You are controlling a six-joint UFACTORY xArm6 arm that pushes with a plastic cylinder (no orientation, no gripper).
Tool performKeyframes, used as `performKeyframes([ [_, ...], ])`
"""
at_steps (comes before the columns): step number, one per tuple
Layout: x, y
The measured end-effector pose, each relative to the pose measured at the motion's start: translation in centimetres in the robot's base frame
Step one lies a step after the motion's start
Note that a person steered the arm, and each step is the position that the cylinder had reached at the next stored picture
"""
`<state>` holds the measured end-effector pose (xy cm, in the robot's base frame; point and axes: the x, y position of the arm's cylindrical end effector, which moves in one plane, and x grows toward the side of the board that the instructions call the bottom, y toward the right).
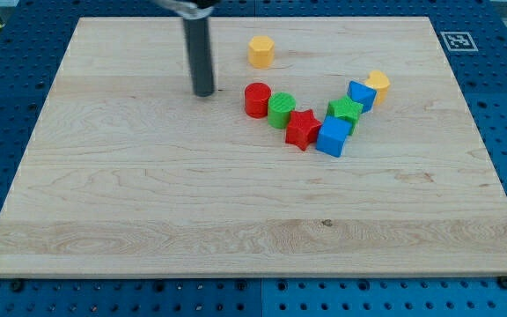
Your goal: Slide the red circle towards top center
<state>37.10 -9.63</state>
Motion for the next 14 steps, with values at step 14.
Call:
performKeyframes([
  [14,-0.3,4.7],
])
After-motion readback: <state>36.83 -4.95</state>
